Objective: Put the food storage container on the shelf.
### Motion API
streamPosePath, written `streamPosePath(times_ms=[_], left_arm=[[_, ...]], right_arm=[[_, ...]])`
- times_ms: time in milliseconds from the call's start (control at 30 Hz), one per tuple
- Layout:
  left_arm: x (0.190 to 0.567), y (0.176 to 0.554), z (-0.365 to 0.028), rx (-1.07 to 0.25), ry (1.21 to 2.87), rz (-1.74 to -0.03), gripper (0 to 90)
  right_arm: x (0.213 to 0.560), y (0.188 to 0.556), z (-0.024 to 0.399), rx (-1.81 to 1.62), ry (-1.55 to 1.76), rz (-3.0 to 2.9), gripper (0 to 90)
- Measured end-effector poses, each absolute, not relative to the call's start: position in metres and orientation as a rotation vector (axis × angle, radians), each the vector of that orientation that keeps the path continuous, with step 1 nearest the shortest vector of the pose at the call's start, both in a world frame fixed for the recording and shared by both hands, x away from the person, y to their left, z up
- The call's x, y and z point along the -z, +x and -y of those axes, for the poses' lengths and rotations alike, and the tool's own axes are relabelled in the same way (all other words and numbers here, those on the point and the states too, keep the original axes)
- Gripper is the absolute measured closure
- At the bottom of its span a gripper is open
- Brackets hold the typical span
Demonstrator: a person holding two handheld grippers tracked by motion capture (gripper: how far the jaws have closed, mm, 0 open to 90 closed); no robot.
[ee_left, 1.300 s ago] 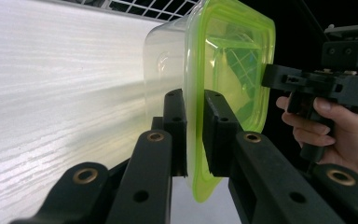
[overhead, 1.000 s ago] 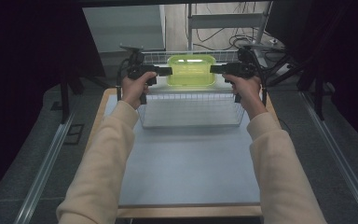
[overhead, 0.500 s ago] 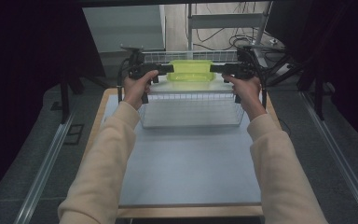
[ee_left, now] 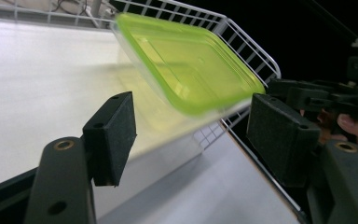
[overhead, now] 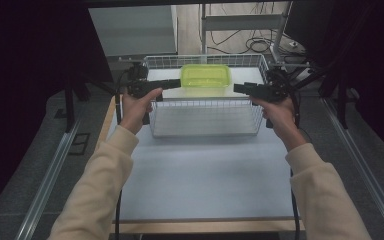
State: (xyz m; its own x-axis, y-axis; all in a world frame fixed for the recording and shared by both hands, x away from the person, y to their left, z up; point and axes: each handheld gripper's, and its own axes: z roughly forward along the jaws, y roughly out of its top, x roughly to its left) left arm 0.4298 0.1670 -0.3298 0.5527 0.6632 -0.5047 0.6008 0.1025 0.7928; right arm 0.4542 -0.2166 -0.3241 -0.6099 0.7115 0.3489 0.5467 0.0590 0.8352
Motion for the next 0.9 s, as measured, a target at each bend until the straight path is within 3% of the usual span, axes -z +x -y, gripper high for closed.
streamPosePath(times_ms=[300,900], left_arm=[[0.352,0.371,-0.165,-0.088,1.629,-1.007,32.2],[0.449,0.290,-0.152,-0.046,1.762,-0.971,32.0]], right_arm=[[0.346,0.413,0.227,-1.595,1.169,-2.221,40.6],[0.429,0.323,0.243,-1.500,0.966,-2.341,29.3]])
